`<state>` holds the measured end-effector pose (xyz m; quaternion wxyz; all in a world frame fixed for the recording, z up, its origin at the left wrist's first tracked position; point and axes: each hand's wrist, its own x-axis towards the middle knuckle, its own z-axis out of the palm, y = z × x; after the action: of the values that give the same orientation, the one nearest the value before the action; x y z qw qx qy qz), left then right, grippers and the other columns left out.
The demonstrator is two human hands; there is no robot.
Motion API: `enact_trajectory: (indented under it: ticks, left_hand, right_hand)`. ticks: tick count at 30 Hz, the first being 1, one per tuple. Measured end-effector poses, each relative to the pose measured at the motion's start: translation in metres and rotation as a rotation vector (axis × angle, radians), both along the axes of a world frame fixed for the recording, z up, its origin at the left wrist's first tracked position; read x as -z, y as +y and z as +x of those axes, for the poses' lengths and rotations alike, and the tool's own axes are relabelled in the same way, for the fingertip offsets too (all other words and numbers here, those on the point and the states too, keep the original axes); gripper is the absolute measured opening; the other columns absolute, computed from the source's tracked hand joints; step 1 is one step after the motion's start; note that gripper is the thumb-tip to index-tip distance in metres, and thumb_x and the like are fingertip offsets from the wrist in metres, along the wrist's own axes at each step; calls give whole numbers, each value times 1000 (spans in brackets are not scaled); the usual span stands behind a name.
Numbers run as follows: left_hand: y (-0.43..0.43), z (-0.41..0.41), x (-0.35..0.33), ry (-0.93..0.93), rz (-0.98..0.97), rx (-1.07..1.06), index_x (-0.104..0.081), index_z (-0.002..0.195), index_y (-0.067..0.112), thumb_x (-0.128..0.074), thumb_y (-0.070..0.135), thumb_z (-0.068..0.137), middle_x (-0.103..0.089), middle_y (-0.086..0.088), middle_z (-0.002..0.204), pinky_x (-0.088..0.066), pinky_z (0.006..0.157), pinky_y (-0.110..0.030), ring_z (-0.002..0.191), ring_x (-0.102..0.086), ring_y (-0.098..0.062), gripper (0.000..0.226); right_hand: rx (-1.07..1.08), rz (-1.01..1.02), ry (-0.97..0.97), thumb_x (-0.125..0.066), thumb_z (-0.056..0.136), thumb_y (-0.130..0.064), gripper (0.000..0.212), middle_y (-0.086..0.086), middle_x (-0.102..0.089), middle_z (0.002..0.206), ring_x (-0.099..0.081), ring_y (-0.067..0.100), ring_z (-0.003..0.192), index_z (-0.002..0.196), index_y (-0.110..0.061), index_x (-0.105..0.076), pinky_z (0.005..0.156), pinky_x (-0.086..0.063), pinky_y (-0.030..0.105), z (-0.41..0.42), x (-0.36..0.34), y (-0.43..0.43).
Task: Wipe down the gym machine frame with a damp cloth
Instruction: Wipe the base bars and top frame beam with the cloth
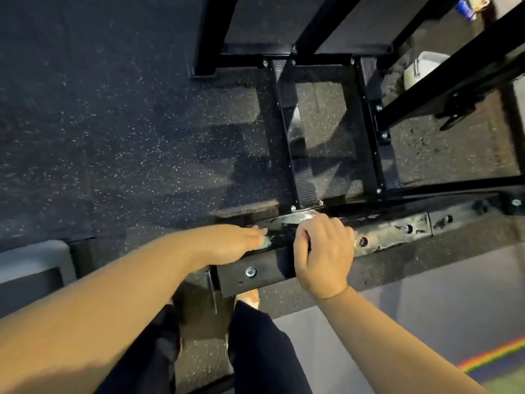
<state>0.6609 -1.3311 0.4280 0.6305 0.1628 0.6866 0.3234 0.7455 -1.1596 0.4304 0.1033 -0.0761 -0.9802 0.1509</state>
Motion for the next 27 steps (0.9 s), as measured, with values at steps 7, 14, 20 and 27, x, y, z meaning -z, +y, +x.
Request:
enact_trajectory:
  ticks: [7,14,20,27]
  left_hand:
    - [-29,-7,-2,-89,-104,130,-15,150,27,-19,40,103,-11,14,155,-9,108,-15,142,-14,-5,49]
    - [9,-2,16,-19,199,107,-15,149,25,-20,27,104,-5,11,157,0,111,-17,145,-4,-7,45]
    - [-8,-10,10,-74,134,133,-15,148,28,-24,27,103,-8,14,156,-2,102,-6,142,-10,-1,46]
    - [13,-13,7,-78,118,193,-15,146,38,-25,31,103,-16,26,145,-8,95,0,132,-15,10,45]
  right_hand:
    - [51,-42,46,-45,82,-13,24,6,-53,66,-44,25,59,65,-7,-59,59,-30,35,4,1,2]
    - [404,2,48,-44,83,-15,10,9,-51,101,-46,29,94,90,-13,-51,89,-27,29,12,2,-13]
    - [419,44,-41,-43,84,-14,21,9,-53,96,-46,30,90,77,-4,-61,79,-33,40,5,-3,-15]
    - [468,-35,-4,-42,83,-11,21,12,-57,89,-50,31,83,74,-3,-59,74,-38,46,6,-1,-13]
